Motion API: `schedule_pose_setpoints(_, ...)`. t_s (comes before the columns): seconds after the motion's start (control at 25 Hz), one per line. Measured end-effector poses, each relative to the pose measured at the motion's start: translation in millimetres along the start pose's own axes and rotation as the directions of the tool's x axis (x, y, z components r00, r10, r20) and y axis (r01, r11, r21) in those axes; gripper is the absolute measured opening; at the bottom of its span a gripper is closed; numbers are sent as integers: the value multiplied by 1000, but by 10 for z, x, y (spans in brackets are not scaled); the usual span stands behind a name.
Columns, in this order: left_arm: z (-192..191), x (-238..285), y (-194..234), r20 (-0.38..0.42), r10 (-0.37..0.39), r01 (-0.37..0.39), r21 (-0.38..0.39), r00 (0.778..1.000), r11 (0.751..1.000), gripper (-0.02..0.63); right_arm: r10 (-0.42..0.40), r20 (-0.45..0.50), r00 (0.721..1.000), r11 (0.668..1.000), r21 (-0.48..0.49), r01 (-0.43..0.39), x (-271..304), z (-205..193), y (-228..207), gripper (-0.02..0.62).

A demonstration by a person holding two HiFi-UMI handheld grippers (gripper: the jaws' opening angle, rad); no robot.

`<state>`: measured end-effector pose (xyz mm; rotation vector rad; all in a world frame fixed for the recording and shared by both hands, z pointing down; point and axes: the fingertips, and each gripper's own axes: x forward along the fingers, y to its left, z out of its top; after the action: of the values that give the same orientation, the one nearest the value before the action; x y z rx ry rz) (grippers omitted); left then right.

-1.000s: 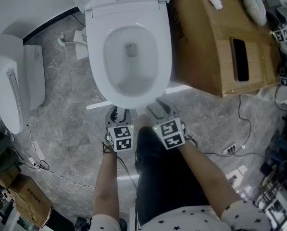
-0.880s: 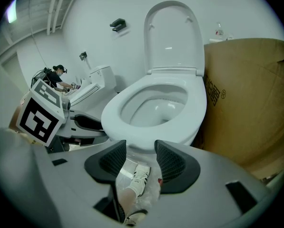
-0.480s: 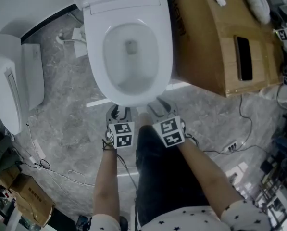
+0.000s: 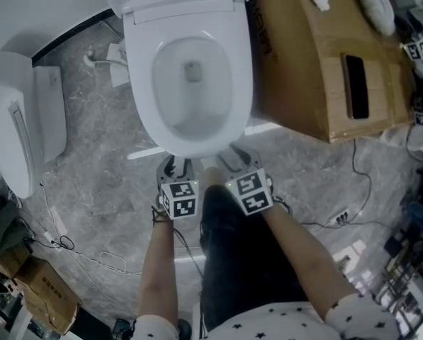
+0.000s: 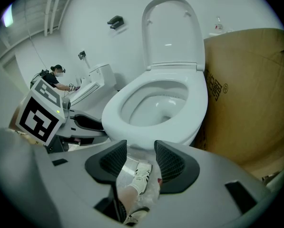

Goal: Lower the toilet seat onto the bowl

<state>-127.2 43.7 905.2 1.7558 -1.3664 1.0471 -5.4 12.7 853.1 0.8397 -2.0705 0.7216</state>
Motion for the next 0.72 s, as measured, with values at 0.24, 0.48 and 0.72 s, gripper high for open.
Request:
schedule_pose_setpoints(0.24, 124, -251, 3, 48, -3, 8, -105, 999, 994, 150, 11, 21, 1000, 1000, 8, -11, -143, 140, 0, 206)
schedule_pose_setpoints(0.48, 434, -529, 23, 99, 5, 9, -134, 995, 991, 150, 7, 59, 998, 1000, -3, -7, -356, 409, 30, 206)
schedule_pose_setpoints(0.72, 780, -818, 27, 153, 20, 2, -140, 988, 990, 149, 13, 97, 995, 1000, -23, -11, -651, 671, 87, 205)
